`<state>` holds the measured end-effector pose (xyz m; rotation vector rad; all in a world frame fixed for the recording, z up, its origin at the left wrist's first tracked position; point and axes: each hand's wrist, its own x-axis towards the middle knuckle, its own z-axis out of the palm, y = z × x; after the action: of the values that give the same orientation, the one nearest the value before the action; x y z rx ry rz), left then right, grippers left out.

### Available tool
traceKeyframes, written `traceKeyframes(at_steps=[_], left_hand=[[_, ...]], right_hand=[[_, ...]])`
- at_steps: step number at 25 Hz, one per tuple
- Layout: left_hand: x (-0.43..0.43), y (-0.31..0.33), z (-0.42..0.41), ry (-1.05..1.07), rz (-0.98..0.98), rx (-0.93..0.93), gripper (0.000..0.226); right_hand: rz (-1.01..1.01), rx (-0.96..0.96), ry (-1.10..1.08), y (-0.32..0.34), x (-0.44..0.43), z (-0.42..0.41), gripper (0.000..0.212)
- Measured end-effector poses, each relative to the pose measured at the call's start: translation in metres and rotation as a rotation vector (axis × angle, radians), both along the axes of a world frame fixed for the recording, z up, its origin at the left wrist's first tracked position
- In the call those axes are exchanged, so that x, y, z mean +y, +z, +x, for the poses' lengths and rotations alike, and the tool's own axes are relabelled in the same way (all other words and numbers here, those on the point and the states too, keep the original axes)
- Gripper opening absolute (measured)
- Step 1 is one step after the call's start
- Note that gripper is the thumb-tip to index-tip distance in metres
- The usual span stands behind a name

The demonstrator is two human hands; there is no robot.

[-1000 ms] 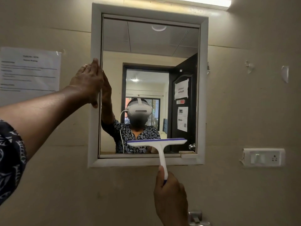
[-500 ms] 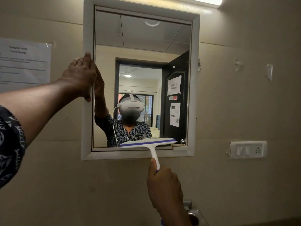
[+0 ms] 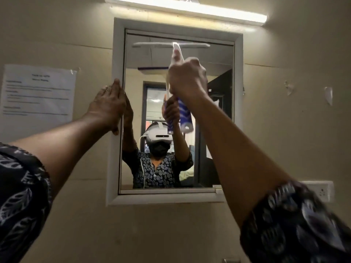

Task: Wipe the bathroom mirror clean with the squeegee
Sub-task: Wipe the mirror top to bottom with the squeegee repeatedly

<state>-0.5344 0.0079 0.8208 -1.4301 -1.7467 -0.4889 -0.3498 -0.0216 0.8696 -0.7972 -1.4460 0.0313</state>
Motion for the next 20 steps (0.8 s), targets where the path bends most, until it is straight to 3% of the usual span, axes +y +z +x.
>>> traceKeyframes(at_steps=[5, 20], left_hand=[[0.002, 0.001, 0.002, 0.012, -0.027, -0.009, 0.134], [0.007, 0.0, -0.005, -0.019, -0.003, 0.002, 0.133]], right_hand=[[-0.003, 0.056, -0.032, 0.048, 0.026, -0.048, 0.05], [0.031, 0.186, -0.074, 0.048, 0.06, -0.063, 0.049]])
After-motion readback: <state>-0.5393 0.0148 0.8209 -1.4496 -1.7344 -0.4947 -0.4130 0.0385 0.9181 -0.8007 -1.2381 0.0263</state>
